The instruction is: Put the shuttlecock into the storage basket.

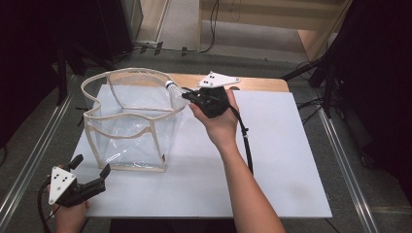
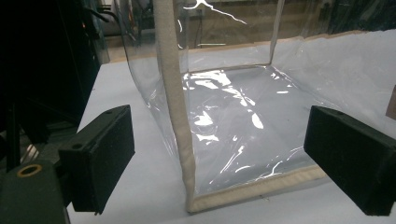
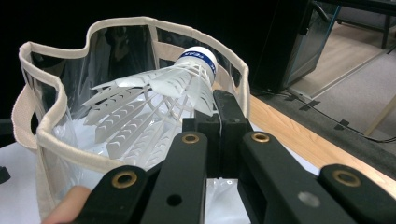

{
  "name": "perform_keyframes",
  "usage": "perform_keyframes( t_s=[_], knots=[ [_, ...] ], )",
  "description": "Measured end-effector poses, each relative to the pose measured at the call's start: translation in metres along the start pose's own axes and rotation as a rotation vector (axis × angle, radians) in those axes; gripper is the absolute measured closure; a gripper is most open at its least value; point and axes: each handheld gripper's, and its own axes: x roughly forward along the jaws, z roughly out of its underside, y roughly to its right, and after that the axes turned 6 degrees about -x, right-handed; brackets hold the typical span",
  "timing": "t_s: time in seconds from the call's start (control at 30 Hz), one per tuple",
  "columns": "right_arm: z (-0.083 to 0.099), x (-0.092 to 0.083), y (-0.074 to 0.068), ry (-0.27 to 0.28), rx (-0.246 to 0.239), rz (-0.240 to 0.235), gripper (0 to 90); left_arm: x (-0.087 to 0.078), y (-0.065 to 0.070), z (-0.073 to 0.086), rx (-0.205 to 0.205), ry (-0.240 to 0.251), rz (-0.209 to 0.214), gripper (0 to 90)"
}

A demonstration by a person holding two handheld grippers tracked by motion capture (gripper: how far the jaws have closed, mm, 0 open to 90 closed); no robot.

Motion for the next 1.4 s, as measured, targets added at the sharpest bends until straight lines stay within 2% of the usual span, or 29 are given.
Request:
perform_keyframes(
  t_s=[0.57,0.6,0.63,0.67,0.7,0.73,0.77,0.87,0.93,0.97,1.03,1.1,1.2,1.23,1.4],
  knots=[
    [0.000,0.022,-0.007,-0.015,-0.002,-0.017,86.8,0.000,0.000,0.000,0.001,0.000,0.003,9.2],
    [0.001,0.024,-0.008,-0.018,0.002,-0.016,77.2,0.000,0.000,0.000,0.001,0.000,0.003,9.2],
    [0.001,0.024,-0.008,-0.018,0.002,-0.016,77.2,0.000,0.000,0.000,0.001,0.000,0.003,9.2],
    [0.001,0.025,-0.008,-0.013,0.004,-0.023,71.4,0.000,0.000,0.000,0.001,0.000,0.003,9.2],
    [0.001,0.025,-0.008,-0.011,0.001,-0.030,63.4,0.000,0.000,0.000,0.001,0.000,0.003,9.2],
    [0.001,0.024,-0.009,-0.016,0.001,-0.023,51.5,0.000,0.000,0.000,0.001,0.000,0.003,9.2],
    [0.001,0.024,-0.009,-0.016,0.001,-0.023,51.5,0.000,0.000,0.000,0.001,-0.001,0.002,9.2],
    [0.003,0.020,-0.008,-0.007,0.005,-0.014,37.9,0.000,0.000,0.000,0.000,-0.001,0.003,9.2],
    [0.004,0.018,-0.007,-0.004,0.006,-0.013,36.5,0.000,0.000,0.000,-0.002,0.000,0.002,9.2],
    [0.006,0.015,-0.005,0.000,0.014,-0.003,30.3,0.000,0.000,0.000,-0.001,-0.001,0.003,9.2],
    [0.007,0.013,-0.004,0.005,0.020,-0.004,28.5,0.000,0.000,0.000,-0.001,-0.001,0.003,9.2],
    [0.009,0.009,-0.003,0.012,0.026,0.006,20.3,0.000,0.000,0.000,-0.001,-0.001,0.003,9.2],
    [0.012,0.005,-0.001,0.024,0.029,-0.004,9.1,0.001,0.001,0.000,-0.001,0.000,0.002,9.2],
    [0.015,0.003,0.000,0.030,0.033,-0.015,0.0,0.001,0.001,0.000,-0.001,0.001,0.001,9.2],
    [0.021,-0.004,0.002,0.031,0.034,-0.018,0.0,0.001,0.000,0.000,0.004,-0.002,0.001,9.2]
  ],
)
